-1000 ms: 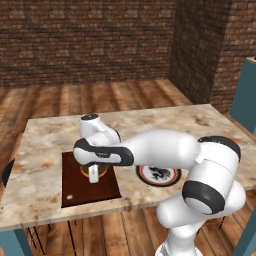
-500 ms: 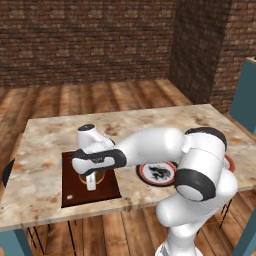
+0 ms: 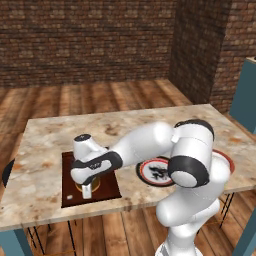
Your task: Move the dessert items from the plates to the tray.
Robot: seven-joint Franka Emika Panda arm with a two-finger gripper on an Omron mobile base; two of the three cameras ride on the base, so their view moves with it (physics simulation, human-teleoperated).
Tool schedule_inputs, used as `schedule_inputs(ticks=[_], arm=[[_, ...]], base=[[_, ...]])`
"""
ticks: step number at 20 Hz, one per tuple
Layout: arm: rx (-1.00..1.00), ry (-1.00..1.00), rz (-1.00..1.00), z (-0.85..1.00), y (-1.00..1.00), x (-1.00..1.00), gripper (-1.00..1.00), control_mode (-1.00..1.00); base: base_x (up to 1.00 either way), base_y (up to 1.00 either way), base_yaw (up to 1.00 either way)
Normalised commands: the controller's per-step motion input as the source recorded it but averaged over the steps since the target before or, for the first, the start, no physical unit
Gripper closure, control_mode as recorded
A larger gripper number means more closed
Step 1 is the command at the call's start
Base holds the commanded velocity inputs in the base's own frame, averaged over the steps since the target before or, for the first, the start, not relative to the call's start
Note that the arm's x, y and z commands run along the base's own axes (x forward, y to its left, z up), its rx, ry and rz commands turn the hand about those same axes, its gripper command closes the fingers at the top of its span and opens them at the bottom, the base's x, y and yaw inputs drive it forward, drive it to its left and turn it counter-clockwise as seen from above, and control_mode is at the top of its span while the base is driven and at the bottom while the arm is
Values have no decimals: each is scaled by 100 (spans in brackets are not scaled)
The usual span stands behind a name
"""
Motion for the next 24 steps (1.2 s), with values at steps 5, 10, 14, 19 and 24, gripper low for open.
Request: schedule_inputs(ticks=[5,10,14,19,24], arm=[[-1,0,0,-17,2,0,100,-100],[0,0,0,0,4,0,-100,-100],[0,0,0,2,7,0,-100,-100],[-6,0,0,13,1,14,-100,-100],[-10,0,0,10,0,13,-100,-100]], base=[[0,0,0],[0,0,0],[0,0,0],[0,0,0],[0,0,0]])
